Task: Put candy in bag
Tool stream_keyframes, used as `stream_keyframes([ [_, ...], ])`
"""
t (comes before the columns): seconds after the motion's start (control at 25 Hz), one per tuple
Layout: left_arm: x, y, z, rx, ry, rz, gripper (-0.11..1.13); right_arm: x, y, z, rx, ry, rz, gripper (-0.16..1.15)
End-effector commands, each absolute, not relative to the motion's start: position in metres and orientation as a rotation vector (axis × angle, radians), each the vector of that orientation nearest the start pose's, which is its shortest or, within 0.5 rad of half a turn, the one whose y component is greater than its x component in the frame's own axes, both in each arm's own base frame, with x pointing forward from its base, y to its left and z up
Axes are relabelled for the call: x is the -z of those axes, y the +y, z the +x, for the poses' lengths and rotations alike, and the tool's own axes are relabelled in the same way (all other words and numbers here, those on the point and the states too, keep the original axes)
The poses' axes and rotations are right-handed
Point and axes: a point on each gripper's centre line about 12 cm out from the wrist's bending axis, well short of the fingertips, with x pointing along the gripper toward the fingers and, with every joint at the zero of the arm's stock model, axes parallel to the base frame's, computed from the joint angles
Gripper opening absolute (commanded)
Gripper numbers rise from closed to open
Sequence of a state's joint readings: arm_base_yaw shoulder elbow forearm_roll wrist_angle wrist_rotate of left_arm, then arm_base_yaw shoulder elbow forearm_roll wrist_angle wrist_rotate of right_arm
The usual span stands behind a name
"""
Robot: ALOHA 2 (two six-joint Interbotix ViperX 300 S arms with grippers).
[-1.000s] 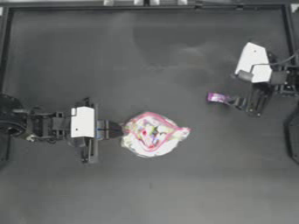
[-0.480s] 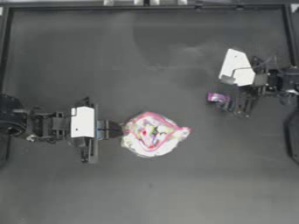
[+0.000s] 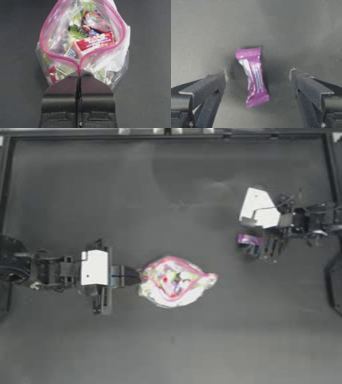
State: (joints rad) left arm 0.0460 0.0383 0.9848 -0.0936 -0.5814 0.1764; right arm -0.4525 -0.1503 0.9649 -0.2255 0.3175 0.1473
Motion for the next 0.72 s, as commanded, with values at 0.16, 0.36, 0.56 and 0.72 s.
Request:
stream_keyframes([
  [0.16,-0.13,0.021,0.339,-0.075,0.404,0.099,0.04,-0.109,-0.13,0.248,0.427,1.12,0.161,1.01],
  [0.36,-0.129,0.021,0.339,-0.075,0.407,0.099,0.04,-0.104,-0.129,0.248,0.425,1.138,0.172,1.0],
  [0.56,-0.129,0.021,0.339,-0.075,0.407,0.099,0.04,-0.103,-0.128,0.247,0.415,1.15,0.173,0.87],
  [0.72,-0.129,0.021,0.339,-0.075,0.407,0.099,0.04,-0.1,-0.128,0.246,0.404,1.167,0.183,0.72],
])
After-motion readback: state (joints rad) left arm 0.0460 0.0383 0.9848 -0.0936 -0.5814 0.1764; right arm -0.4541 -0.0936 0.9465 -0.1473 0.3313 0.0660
